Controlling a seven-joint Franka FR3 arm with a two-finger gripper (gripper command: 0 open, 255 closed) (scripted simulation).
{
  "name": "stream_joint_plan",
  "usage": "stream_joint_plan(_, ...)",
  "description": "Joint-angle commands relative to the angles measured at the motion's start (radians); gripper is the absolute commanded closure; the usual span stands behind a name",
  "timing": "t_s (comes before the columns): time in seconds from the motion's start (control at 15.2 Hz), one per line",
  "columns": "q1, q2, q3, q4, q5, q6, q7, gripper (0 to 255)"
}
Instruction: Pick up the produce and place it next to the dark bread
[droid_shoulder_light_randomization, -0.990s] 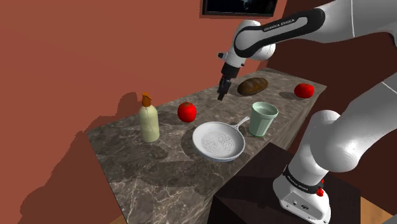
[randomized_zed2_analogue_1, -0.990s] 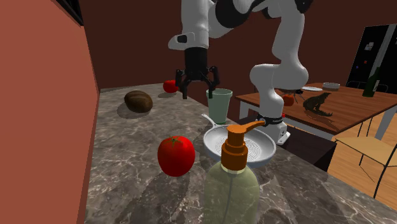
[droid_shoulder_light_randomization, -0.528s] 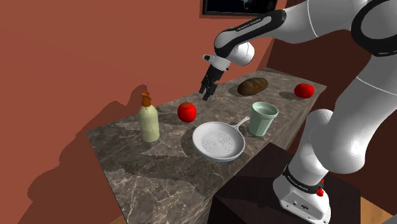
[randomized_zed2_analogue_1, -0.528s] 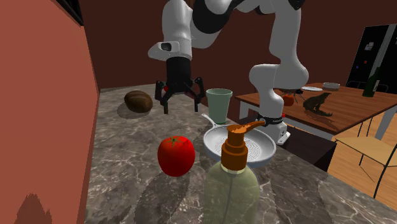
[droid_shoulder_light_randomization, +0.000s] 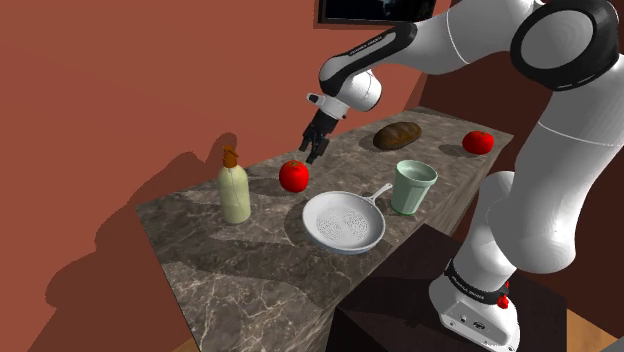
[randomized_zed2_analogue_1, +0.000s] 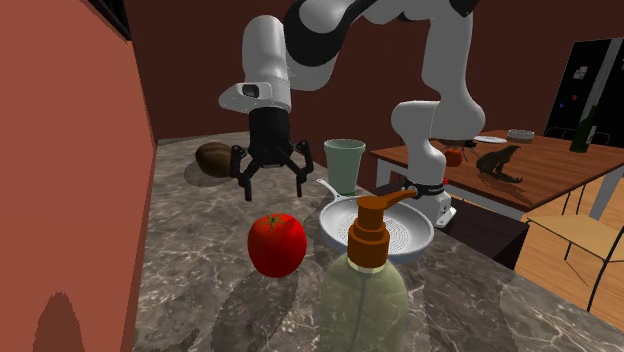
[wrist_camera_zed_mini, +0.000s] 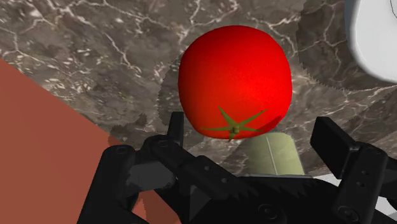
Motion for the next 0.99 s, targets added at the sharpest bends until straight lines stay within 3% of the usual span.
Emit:
stream_joint_plan(0.0,0.006,0.029,0.007,-0.004,0.034,0.025,-0.022,0)
stream_joint_plan(0.53,0.006,0.029,0.007,-0.004,0.034,0.025,-0.022,0)
stream_joint_plan(0.59,0.006,0.029,0.007,-0.004,0.034,0.025,-0.022,255)
stream_joint_plan(0.92,0.006,0.029,0.007,-0.004,0.034,0.025,-0.022,255)
